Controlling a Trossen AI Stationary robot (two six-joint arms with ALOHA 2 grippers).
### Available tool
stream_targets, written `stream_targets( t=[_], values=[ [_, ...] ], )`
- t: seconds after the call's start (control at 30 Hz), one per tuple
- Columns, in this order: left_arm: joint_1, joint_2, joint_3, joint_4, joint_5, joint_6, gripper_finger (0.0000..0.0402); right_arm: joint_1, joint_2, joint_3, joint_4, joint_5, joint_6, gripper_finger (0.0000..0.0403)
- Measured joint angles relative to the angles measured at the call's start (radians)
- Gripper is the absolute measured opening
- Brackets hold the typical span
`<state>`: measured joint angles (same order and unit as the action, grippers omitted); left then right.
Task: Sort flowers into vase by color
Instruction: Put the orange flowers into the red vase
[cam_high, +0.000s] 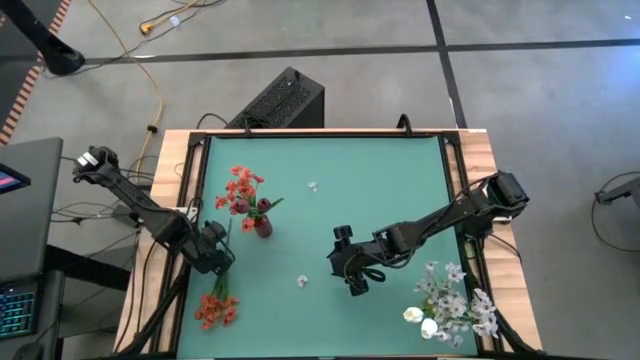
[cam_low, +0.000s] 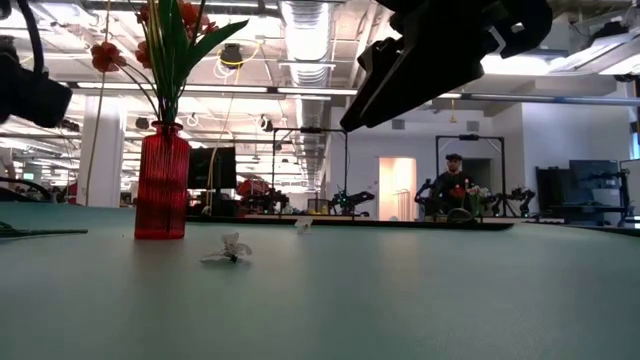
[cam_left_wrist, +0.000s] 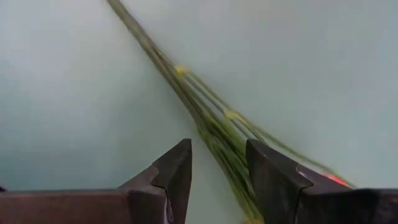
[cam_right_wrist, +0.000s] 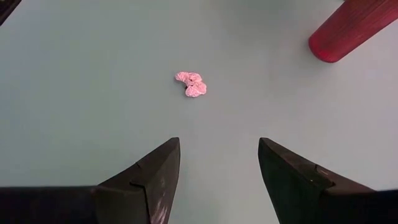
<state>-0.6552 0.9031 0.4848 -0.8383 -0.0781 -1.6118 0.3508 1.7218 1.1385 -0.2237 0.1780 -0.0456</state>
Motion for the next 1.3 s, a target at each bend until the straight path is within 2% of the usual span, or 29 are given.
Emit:
stream_targets(
  t=[0.37,0.7,0.97,1.07,1.23,1.3],
  values=[
    [0.0,0.0,-0.095,0.023,-0.153,-0.155,0.0139,0.0,0.0,0.0,0.002,0.0,0.012,0.0244],
    [0.0,-0.003,-0.189,0.215,-0.185,-0.109,0.0139,0.0,0.0,0.0,0.001,0.0,0.012,0.0244],
    [0.0,-0.002,-0.192,0.224,-0.178,-0.093,0.0136,0.0,0.0,0.0,0.0,0.0,0.012,0.0244],
    [0.0,-0.002,-0.192,0.221,-0.175,-0.093,0.011,0.0,0.0,0.0,0.0,0.001,0.012,0.0244],
    [0.0,-0.002,-0.19,0.227,-0.2,-0.095,0.0019,0.003,0.0,0.0,-0.001,0.001,0.012,0.0244],
    [0.001,0.001,-0.173,0.231,-0.209,-0.082,0.0009,0.004,0.0,0.0,-0.003,0.001,0.012,0.0244]
  ],
)
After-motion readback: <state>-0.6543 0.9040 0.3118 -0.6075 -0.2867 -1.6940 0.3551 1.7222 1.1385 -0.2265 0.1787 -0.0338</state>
